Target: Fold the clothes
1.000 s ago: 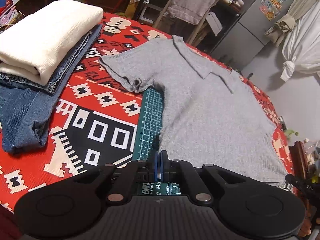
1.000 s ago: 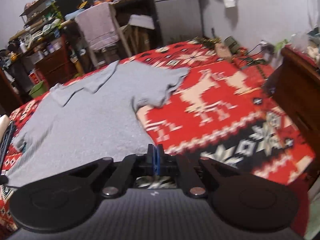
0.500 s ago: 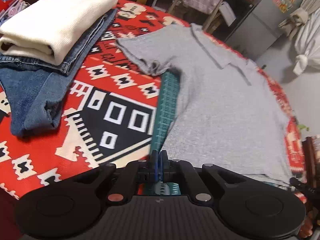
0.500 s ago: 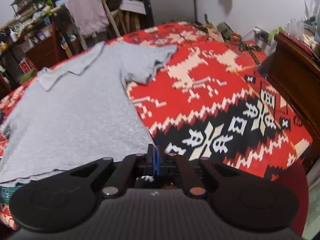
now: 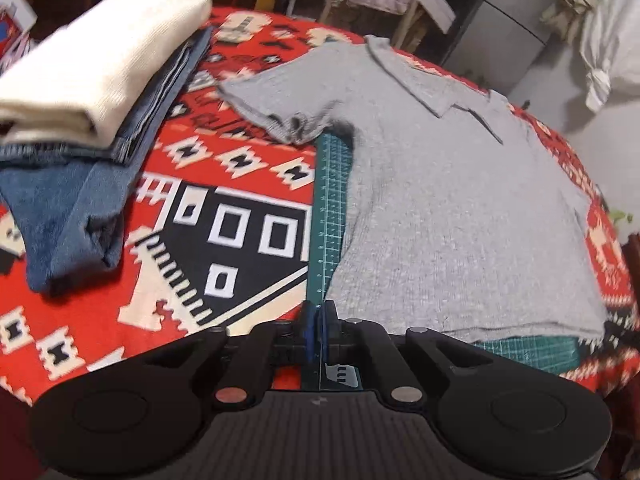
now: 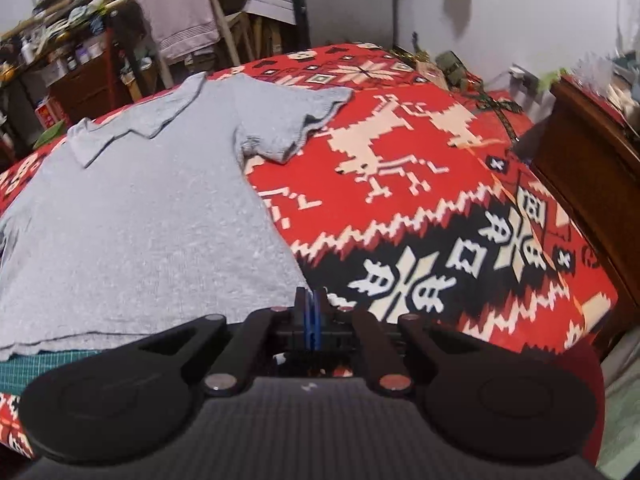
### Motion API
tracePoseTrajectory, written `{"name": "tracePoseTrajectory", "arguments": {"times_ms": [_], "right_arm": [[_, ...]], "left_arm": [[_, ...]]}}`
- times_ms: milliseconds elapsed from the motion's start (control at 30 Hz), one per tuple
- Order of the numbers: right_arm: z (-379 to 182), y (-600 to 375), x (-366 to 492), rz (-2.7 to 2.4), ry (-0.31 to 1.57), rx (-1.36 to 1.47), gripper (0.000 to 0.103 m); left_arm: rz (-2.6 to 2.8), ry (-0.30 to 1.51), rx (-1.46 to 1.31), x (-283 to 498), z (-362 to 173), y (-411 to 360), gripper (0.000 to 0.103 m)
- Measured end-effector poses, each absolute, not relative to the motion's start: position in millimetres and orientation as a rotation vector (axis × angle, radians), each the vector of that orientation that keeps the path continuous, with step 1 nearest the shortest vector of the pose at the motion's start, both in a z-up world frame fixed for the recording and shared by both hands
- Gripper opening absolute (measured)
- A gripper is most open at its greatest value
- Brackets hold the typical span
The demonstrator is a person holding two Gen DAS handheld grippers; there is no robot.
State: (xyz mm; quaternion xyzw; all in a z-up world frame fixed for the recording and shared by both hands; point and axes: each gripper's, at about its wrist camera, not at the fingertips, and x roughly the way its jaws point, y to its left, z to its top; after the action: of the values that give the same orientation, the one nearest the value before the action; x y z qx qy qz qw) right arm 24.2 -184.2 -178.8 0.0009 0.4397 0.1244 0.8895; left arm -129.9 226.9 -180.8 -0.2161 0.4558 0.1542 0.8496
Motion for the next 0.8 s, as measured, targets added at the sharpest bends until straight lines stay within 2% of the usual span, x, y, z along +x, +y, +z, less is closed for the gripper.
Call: {"name": "tracePoseTrajectory", "arguments": {"times_ms": [133,200,233,267,300,333,367,433,533,600,633,700,800], "right_arm": [[-175.8,-188.0,23.7,0.259,0.902,0.011,0.013],[-171.2,-190.1,21.3,0.262,0.890,0.007,0.018],[-168.2,-190.7,19.3,0.265,0.881,-0.003,0.023],[-164.8,-190.7,16.9,0.269,0.869,-0.018,0.027],[-161.0,-190.2,14.5,0.271,0.857,-0.036,0.036],[-156.7,-188.6,11.6,0.275,0.841,-0.054,0.044],[-152.2,-186.5,8.1,0.282,0.821,-0.068,0.048],[-143.1,-178.7,0.7,0.303,0.784,-0.093,0.066],[-133.7,-160.5,-9.0,0.376,0.739,-0.126,0.077],[-132.0,-146.8,-14.2,0.423,0.716,-0.134,0.085],[-133.4,-139.6,-16.3,0.435,0.700,-0.139,0.093],[-138.4,-122.5,-20.0,0.449,0.664,-0.173,0.103],[-150.2,-99.1,-19.1,0.455,0.643,-0.228,0.103]], "left_arm": [[0.317,0.938,-0.360,-131.1,-176.0,215.0,0.020],[0.302,0.917,-0.351,-134.4,-171.1,212.6,0.040],[0.300,0.901,-0.354,-136.8,-167.3,211.6,0.043],[0.298,0.885,-0.357,-139.2,-163.5,210.7,0.050],[0.303,0.870,-0.359,-140.9,-159.7,209.9,0.059],[0.322,0.860,-0.349,-141.4,-155.7,207.7,0.062],[0.341,0.849,-0.338,-141.8,-151.6,205.3,0.063],[0.341,0.830,-0.301,-139.2,-143.7,195.6,0.064],[0.303,0.793,-0.261,-130.4,-137.9,175.6,0.075],[0.289,0.772,-0.234,-120.5,-138.8,160.8,0.089],[0.287,0.766,-0.222,-114.5,-140.5,154.0,0.091],[0.269,0.768,-0.213,-102.9,-150.0,149.5,0.091],[0.241,0.771,-0.199,-85.5,-164.2,142.9,0.091]]}}
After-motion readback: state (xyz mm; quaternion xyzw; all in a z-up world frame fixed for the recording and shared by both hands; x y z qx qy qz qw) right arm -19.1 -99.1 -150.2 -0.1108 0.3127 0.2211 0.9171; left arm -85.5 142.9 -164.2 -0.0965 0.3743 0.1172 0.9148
